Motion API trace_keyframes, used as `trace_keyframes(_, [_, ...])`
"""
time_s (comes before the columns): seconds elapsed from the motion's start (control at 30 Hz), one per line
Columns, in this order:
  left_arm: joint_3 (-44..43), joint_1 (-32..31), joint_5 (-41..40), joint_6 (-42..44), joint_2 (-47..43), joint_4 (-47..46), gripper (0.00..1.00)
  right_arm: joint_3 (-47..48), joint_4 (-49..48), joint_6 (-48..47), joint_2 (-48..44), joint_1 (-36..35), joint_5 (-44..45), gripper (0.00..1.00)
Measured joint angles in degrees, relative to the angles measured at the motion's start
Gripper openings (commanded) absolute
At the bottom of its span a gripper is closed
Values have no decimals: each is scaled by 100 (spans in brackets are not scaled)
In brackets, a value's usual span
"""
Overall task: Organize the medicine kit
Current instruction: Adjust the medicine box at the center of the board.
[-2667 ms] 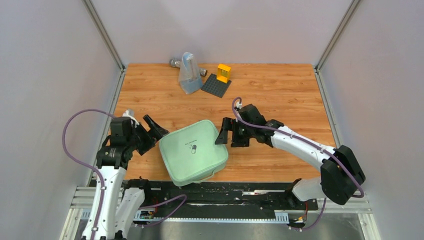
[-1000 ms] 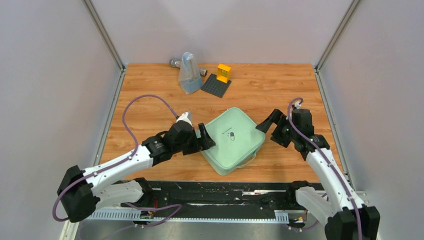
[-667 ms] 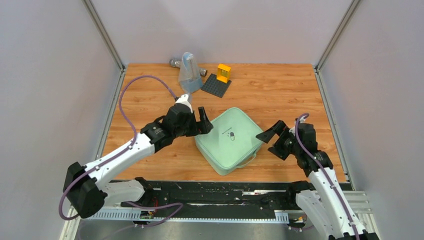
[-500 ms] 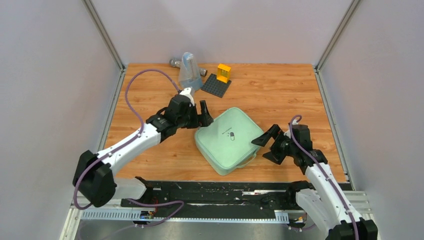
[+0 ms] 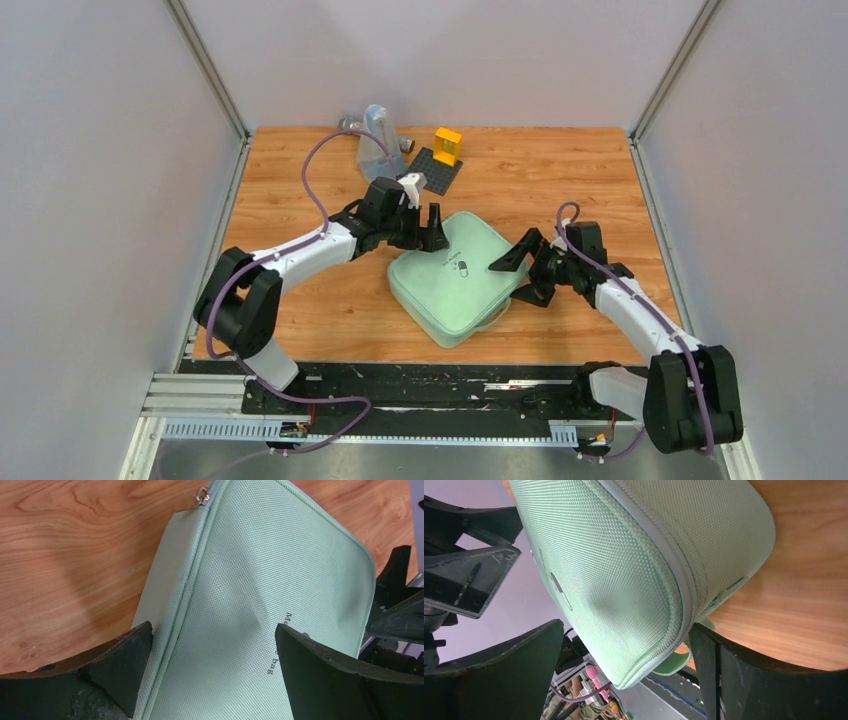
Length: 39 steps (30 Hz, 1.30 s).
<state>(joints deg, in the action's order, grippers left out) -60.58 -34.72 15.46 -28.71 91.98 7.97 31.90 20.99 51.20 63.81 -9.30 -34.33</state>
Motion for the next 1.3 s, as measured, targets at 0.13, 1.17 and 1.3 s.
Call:
trace_keyframes(0.13, [-24, 44, 157, 98, 133, -57, 93, 426, -57, -208, 492, 2, -22, 100])
trace_keyframes(1.17, [2621, -544, 909, -474, -2240, -710, 89, 2669, 131, -1663, 2640, 151, -162, 98])
trace_keyframes(1.3, [2706, -544, 1228, -319, -2236, -850, 89, 2389, 223, -1733, 2337, 149, -111, 99])
